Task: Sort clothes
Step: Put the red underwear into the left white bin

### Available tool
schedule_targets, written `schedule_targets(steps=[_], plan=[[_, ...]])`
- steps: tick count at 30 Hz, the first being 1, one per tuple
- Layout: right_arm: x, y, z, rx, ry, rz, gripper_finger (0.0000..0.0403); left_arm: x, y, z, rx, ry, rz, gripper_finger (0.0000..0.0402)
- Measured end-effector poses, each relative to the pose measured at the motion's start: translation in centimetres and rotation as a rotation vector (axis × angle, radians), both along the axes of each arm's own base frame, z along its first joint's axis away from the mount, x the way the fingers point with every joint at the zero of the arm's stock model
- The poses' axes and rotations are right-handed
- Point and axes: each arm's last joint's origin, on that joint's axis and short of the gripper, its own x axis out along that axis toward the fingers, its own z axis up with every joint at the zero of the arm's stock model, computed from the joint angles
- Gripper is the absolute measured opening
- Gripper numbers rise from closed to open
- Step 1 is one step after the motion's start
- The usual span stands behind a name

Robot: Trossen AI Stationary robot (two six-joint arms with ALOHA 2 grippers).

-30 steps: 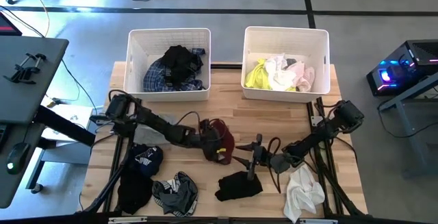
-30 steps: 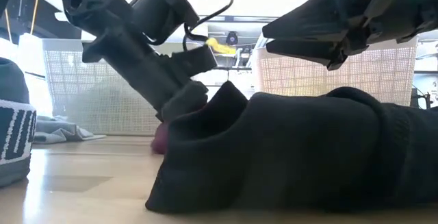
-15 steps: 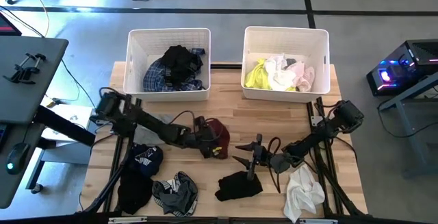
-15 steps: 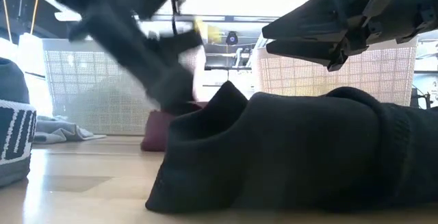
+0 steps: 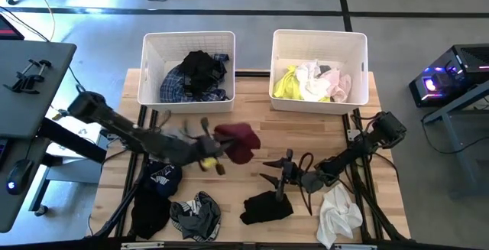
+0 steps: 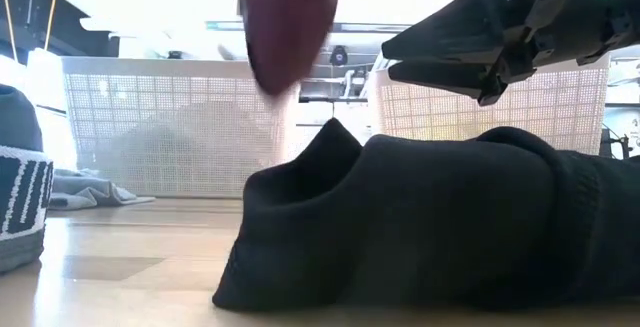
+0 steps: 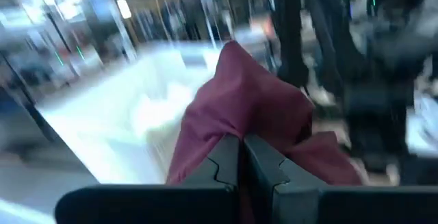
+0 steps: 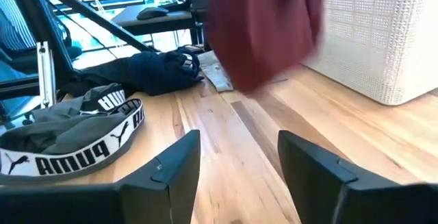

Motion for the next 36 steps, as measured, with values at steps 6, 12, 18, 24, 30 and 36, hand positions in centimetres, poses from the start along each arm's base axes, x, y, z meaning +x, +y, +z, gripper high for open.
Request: schedule_targets(steps=[6, 12, 18, 24, 30, 36], plan=[[0.2, -0.4, 0.0, 0.04, -0.009, -0.02, 0.0185, -2.2, 1.8, 6.5, 0.215, -0.067, 0.161, 0.0], [0.4, -0.8, -0.1, 0.041, -0.006, -0.036, 0.0185, -3.5, 5.7, 11.9, 0.329, 0.038, 0.426, 0.0], [0.6, -1.1, -0.1, 0.041, -0.006, -0.045, 0.0185, -4.2, 11.2, 13.1, 0.326, 0.182, 0.62, 0.0], [0.6, -1.1, -0.1, 0.043, -0.005, -0.038, 0.0185, -4.9, 17.3, 10.8, 0.263, 0.373, 0.777, 0.0], [0.6, -1.0, -0.1, 0.044, -0.004, -0.038, 0.0185, -6.4, 22.9, 7.6, 0.085, 0.55, 0.821, 0.0], [0.6, -1.0, -0.1, 0.044, -0.003, -0.034, 0.0185, -6.6, 27.0, 4.4, -0.062, 0.684, 0.836, 0.0]])
